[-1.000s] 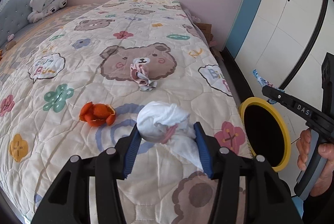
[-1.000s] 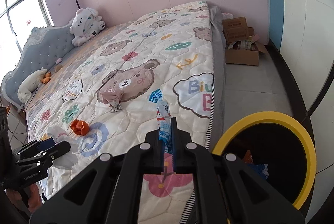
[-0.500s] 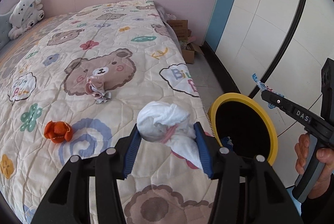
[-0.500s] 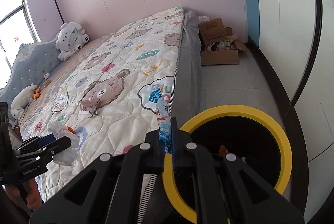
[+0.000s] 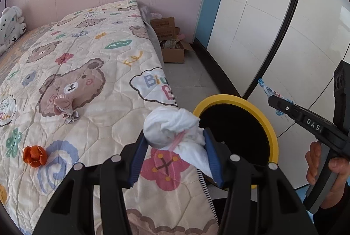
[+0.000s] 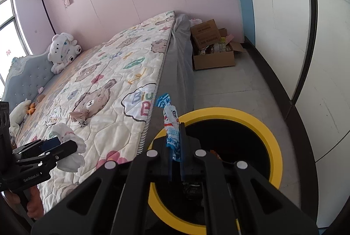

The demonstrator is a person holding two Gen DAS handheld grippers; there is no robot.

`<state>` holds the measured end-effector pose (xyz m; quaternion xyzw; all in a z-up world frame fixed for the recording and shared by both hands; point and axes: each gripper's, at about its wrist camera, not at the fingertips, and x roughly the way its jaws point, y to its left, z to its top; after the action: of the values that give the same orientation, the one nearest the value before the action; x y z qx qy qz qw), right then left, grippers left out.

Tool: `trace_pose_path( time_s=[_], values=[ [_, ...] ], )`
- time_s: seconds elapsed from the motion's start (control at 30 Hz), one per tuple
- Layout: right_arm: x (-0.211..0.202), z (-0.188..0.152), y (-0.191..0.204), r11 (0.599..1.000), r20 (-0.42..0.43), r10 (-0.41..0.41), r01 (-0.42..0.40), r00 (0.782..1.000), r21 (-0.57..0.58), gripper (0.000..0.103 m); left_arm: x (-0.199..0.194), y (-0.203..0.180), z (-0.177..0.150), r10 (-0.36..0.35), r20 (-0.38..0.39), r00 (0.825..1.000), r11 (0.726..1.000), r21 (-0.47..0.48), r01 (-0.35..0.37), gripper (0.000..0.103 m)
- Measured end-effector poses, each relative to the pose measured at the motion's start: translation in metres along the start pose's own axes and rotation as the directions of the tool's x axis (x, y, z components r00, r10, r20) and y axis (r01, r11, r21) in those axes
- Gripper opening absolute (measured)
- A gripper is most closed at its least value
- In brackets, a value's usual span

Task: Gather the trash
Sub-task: 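Carry the white tissue and blue-white wrapper over the bin with both tools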

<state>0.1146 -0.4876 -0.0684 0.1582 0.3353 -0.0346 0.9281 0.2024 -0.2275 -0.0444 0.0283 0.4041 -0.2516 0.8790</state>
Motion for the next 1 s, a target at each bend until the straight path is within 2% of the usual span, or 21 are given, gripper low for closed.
trace_pose_path(
  time_s=[0.5, 1.0],
  values=[
    [0.006, -0.003, -0.036, 0.998, -0.004, -0.056, 0.056, 0.998, 0.041, 0.005, 0.030, -0.045, 0.008, -0.045, -0.040, 0.998, 0.995, 0.085, 0.048, 0.048],
    [0.032, -0.012, -0.067, 0.992, -0.052, -0.064, 0.070, 0.997, 0.104, 0.005, 0.073, -0.075, 0.003, -0.084, -0.124, 0.989, 0.987, 0.129, 0.100, 0.049]
  ],
)
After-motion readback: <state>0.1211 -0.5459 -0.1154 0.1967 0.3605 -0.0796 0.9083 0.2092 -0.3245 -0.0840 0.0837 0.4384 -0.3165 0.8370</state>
